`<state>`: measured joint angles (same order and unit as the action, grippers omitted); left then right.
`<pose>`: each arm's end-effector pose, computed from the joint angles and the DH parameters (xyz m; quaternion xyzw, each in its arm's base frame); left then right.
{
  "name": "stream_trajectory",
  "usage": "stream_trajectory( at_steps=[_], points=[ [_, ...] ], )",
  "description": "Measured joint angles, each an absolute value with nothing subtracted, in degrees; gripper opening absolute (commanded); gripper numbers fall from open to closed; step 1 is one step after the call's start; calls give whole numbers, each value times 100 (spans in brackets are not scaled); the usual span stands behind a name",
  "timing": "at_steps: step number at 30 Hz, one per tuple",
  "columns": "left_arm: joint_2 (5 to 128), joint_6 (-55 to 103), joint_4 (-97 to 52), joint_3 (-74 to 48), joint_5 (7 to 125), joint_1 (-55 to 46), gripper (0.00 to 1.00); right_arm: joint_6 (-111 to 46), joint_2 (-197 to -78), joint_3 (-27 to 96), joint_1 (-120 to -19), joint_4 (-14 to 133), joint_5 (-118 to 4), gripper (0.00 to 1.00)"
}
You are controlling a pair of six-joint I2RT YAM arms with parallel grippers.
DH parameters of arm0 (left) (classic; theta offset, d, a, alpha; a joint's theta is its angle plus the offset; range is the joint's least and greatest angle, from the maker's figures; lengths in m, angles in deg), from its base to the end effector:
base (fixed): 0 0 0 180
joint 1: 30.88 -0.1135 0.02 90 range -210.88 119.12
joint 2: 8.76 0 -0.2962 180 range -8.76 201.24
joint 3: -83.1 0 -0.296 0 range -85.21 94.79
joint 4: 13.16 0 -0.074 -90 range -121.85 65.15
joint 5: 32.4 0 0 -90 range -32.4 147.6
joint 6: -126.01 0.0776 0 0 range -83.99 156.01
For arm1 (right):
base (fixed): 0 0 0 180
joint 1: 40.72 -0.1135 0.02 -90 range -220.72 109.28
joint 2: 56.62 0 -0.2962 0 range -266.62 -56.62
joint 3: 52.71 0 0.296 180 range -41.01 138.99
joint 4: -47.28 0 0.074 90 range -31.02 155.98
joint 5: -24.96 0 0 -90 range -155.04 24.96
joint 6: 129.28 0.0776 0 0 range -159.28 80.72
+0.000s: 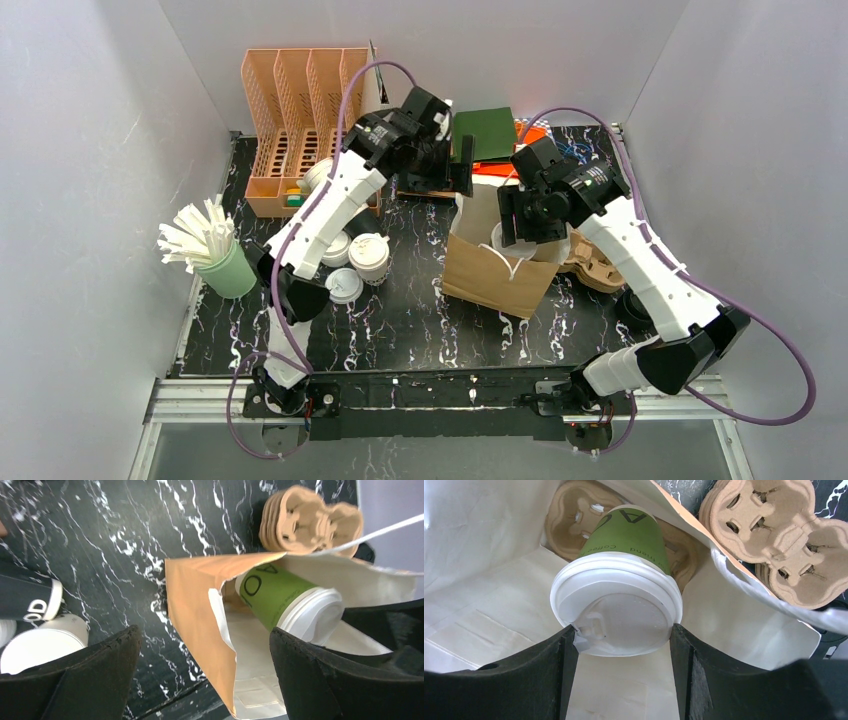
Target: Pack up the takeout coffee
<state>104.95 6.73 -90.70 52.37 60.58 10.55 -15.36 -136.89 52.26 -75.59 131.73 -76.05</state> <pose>0.3666 -0.3289 0.4555 0.1072 0.9069 -0.2547 0.3180 0.2665 0.1677 0.3994 -0.0668 0.9589 0.0468 0.2717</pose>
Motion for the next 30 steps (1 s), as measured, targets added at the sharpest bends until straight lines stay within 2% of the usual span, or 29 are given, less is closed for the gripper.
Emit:
stream_trajectory(
  at_steps=[5, 9, 13, 15, 17, 23, 30],
  points=[
    [10528, 686, -9050, 4684, 6152, 1345, 89, -1440, -13746, 5294, -7559, 13260, -7605, 26],
    [10648, 682, -9050, 4643, 6100, 1538, 69, -1398, -13833, 5353, -7559, 13258, -7622, 26],
    [10718, 649, -9113, 4575, 5722, 1616, 26, -1398, -13940, 5414, -7554, 13251, -7622, 25],
    [10670, 658, -9098, 4396, 5580, 1614, 10, -1398, -13982, 5423, -7554, 13232, -7572, 25],
    [10580, 690, -9074, 4118, 5523, 1625, 0, -1409, -14017, 5436, -7554, 13221, -7472, 25],
    [9811, 924, -9004, 3086, 5529, 1769, 0, -1516, -13971, 5429, -7843, 13039, -7170, 25],
    [8978, 1364, -9297, 2844, 6190, 1922, 0, -1405, -13499, 5106, -9745, 12928, -7271, 22]
  ],
)
